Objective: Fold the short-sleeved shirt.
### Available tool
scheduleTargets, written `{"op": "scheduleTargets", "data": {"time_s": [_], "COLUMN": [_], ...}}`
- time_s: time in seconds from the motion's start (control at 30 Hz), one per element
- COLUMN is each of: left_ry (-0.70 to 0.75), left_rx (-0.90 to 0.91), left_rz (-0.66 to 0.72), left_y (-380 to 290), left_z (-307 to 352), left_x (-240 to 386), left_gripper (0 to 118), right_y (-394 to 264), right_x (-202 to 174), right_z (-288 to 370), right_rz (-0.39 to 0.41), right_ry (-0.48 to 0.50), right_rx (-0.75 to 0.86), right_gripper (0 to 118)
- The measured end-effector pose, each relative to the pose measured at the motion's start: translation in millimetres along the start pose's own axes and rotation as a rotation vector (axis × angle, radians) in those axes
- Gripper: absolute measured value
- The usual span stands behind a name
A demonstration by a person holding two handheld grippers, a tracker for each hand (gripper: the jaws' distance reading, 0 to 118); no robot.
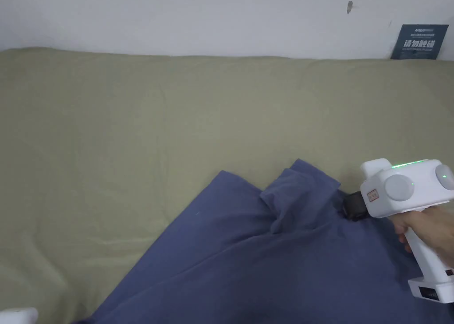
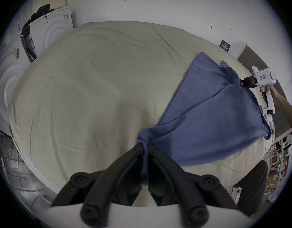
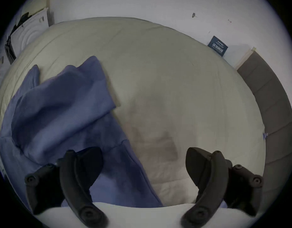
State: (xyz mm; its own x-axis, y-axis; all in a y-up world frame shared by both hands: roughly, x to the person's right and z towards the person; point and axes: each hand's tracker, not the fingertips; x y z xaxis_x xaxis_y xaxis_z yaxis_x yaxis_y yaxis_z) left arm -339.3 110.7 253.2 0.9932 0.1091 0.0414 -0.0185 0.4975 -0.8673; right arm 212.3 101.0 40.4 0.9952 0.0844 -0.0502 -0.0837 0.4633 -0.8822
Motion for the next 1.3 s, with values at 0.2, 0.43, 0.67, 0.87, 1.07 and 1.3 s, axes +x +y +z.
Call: {"op": "scheduleTargets", "data": {"time_s": [0.2,0.43,0.67,0.87,1.07,1.3], "left_ry": [0.025,-0.006,0.046,0.101,0.176,0.250], "left_rx": [0.026,0.253,0.438,0.553,0.597,0.620], "left_rz": [-0.039,-0.062,-0.163,-0.173,-0.169,-0.194], "left_y": [7.3,60.1,153.5,226.3,268.7,320.3], "left_z": [20.2,108.5,198.3,258.7,274.3,271.5], "left_x": [8.8,37.7,80.8,115.5,139.2,153.1], "left_gripper": [6,5,5,4,2,2], "right_y": [-13.1,-16.6,-21.6,-10.9,11.6,68.6], "right_x": [-6.2,17.1,47.7,78.0,90.7,96.5], "right_z": [88.5,258.2,425.6,497.6,510.6,491.9], "right_rz": [0.079,0.094,0.041,-0.035,-0.084,-0.073], "right_ry": [-0.003,-0.052,-0.197,-0.253,-0.269,-0.315], "right_rx": [0.146,0.440,0.699,0.791,0.818,0.822], "right_gripper": [0,0,0,0,0,0]}}
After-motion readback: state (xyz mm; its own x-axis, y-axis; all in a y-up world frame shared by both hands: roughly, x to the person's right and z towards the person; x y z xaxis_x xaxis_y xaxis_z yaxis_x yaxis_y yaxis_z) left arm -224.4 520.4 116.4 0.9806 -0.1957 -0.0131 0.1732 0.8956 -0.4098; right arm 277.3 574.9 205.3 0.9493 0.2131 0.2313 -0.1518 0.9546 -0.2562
